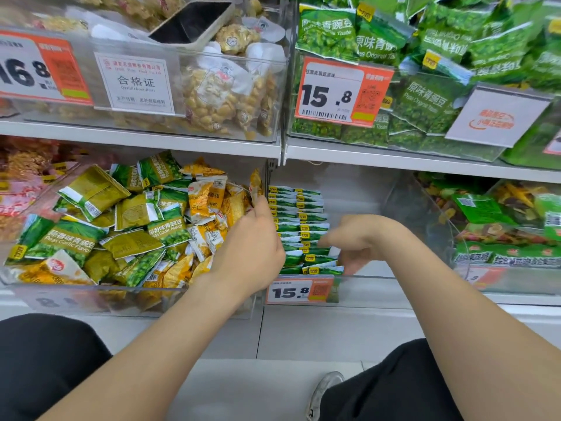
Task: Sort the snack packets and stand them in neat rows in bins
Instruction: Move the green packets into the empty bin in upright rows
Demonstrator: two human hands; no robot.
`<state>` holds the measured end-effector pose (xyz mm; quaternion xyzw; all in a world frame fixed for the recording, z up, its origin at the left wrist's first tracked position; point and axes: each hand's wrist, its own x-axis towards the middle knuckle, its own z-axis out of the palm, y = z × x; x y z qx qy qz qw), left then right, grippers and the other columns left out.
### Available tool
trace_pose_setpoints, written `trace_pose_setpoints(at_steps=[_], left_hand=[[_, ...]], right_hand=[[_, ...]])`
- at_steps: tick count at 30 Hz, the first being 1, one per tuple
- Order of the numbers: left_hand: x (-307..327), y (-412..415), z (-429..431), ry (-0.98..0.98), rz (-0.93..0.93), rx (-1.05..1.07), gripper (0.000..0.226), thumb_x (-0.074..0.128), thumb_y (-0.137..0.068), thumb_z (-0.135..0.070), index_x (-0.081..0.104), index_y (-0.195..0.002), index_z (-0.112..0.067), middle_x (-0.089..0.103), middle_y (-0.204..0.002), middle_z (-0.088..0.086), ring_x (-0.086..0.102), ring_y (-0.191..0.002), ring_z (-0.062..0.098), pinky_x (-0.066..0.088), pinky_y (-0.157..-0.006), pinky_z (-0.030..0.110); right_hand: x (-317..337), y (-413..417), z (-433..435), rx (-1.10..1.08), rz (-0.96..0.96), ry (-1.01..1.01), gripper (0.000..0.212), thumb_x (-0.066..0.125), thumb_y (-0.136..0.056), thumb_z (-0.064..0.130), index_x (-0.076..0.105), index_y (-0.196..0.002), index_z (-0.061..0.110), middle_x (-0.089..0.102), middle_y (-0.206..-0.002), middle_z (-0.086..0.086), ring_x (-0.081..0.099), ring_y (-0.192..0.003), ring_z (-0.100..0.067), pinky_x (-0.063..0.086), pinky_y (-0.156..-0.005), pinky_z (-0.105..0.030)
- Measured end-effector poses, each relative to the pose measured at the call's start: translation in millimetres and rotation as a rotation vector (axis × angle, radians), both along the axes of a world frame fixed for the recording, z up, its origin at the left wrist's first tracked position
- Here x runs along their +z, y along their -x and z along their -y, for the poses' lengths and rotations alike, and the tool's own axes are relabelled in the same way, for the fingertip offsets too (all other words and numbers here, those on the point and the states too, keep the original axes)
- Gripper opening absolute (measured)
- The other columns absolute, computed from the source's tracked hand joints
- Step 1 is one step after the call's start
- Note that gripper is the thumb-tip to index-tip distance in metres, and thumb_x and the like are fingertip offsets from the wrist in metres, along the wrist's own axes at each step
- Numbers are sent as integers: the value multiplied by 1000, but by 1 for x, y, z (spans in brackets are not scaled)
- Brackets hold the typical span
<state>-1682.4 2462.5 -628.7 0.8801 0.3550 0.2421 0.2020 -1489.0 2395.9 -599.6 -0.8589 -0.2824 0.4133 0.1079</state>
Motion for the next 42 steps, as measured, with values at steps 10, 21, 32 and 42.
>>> trace_pose_setpoints(at_steps=[10,21,32,42], left_hand=[[-2,-6,4,-36,-30,69,78,51,-98,-8,10,-164,-1,61,-99,12,50,-76,22,38,-61,32],[15,27,-17,-82,62,25,27,44,-106,-33,66,-112,-18,72,-91,2,68,-88,28,53,-72,42],[55,116,-84,-150,-315,484,27,56,-97,-24,71,-114,-10,66,-119,18,49,-120,45,43,-91,50],[46,152,-149,-72,-381,500,47,71,-81,-16,67,-128,-19,65,-126,18,52,-121,48,48,-98,49]], right_hand=[[-13,13,3,-14,-29,-144,76,92,-81,20,45,-141,8,53,-144,-13,64,-119,-34,64,-89,-46],[35,87,1,261,594,-586,28,55,-98,16,65,-124,10,70,-104,-8,63,-107,-31,56,-89,-42],[14,172,-66,614,435,-746,33,55,-97,10,72,-124,14,74,-110,-9,65,-113,-29,57,-97,-46],[-8,219,-130,912,445,-588,53,79,-69,11,64,-119,20,69,-105,-6,65,-98,-32,62,-75,-48]])
